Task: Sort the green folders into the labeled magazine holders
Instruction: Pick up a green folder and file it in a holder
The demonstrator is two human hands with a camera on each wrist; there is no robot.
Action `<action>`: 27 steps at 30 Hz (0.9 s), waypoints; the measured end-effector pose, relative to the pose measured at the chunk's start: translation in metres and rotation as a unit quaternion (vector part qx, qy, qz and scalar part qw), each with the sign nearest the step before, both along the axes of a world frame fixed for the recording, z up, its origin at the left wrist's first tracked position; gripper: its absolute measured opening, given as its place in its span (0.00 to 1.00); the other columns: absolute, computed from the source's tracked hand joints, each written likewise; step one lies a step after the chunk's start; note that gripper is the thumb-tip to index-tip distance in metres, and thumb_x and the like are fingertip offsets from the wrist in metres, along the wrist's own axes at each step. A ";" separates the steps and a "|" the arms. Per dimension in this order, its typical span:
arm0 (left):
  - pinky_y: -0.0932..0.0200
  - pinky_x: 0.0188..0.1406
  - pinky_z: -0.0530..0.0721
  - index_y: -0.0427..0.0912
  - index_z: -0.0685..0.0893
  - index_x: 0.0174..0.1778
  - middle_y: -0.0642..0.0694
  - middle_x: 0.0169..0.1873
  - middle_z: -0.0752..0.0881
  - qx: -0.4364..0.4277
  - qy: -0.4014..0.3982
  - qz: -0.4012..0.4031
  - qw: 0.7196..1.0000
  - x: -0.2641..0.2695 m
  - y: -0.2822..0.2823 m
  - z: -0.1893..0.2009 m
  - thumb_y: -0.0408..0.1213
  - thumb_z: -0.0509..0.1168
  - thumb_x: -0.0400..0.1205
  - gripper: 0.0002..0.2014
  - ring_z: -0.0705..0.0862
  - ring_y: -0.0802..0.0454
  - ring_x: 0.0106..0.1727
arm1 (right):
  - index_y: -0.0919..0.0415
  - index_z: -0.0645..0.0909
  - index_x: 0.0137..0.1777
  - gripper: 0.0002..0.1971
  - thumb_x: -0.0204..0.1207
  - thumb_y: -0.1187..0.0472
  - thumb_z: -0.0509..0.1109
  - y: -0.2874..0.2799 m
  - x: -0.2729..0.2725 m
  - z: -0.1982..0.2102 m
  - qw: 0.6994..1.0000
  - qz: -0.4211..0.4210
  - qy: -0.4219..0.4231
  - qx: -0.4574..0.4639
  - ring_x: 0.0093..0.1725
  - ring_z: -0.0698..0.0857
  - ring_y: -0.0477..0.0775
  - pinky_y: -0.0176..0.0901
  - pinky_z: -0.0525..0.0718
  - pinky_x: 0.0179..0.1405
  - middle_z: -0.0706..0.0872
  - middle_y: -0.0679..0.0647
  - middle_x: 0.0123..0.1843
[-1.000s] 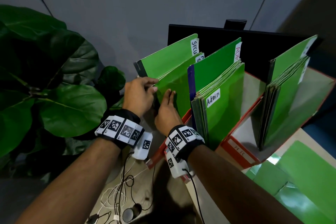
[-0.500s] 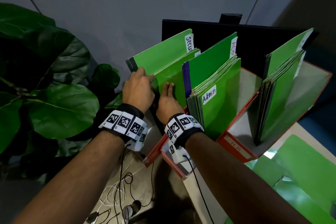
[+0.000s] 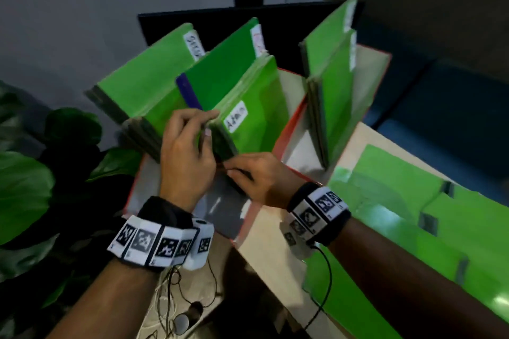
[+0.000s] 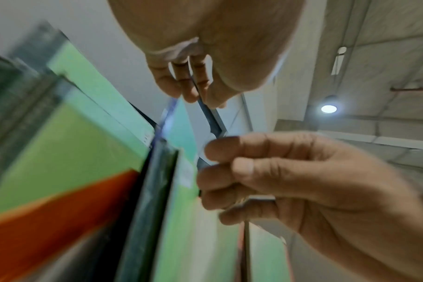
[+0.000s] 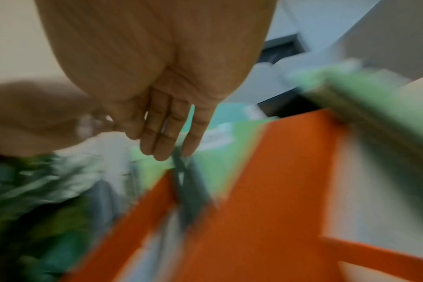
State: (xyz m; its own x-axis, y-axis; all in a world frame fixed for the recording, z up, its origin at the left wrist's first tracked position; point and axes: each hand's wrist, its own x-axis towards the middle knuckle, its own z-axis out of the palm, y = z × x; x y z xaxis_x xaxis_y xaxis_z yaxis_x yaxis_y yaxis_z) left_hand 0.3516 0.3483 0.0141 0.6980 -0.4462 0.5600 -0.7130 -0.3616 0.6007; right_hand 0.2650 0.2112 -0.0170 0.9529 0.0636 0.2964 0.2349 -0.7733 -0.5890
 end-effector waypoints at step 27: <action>0.58 0.82 0.51 0.58 0.55 0.84 0.62 0.81 0.34 0.523 0.102 -0.508 0.677 -0.278 -0.121 -0.220 0.47 0.81 0.67 0.54 0.36 0.55 0.84 | 0.56 0.66 0.80 0.27 0.81 0.64 0.63 -0.079 -0.447 -0.176 0.798 -0.481 0.362 0.024 0.80 0.67 0.60 0.52 0.69 0.77 0.55 0.55 0.86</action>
State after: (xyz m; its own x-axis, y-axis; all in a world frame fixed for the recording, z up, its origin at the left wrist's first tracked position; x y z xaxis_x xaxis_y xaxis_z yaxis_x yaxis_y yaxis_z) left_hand 0.0739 0.2272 -0.2056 -0.2512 -0.8323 -0.4941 -0.8535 -0.0503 0.5186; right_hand -0.1818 0.1318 -0.1927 0.4764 -0.7954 -0.3746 -0.8694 -0.3625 -0.3359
